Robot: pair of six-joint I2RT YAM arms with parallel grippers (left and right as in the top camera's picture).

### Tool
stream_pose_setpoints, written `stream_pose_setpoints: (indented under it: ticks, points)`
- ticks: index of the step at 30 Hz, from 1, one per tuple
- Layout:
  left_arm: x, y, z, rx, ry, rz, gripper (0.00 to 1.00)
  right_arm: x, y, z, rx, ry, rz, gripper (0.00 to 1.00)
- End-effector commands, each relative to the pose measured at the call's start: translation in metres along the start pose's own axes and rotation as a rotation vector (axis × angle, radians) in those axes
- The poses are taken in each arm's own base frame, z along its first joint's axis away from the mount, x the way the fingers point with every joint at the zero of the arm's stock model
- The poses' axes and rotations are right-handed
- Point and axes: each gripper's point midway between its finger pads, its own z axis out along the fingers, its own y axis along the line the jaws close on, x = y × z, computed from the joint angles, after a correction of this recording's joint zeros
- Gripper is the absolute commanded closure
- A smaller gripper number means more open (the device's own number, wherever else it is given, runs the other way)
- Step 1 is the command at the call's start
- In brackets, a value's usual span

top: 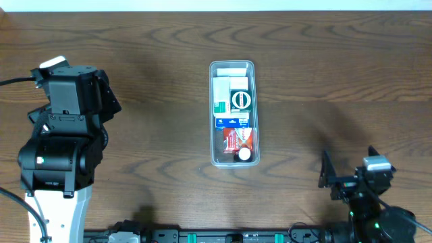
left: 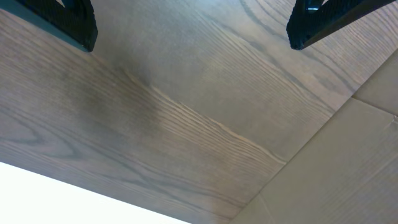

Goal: Pack container

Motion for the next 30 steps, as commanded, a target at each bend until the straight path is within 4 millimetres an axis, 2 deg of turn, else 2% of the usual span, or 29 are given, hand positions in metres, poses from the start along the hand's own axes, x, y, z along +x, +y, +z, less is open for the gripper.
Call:
stream_pose_setpoints:
  ticks: [1,9,16,30]
  points:
    - [-0.002,0.005,0.001,-0.028,-0.005,0.013,0.02,0.023,-0.001,0.012,0.005,0.037,-0.008,0.01]
    - [-0.002,0.005,0.001,-0.028,-0.005,0.013,0.02,0.08,0.005,0.039,-0.036,0.137,0.0,0.01]
    - [-0.002,0.005,0.001,-0.028,-0.005,0.013,0.02,0.105,0.005,0.048,-0.037,0.173,0.002,0.01]
    - [-0.002,0.005,0.001,-0.028,-0.005,0.013,0.02,0.104,0.005,0.049,-0.037,0.168,0.001,0.01]
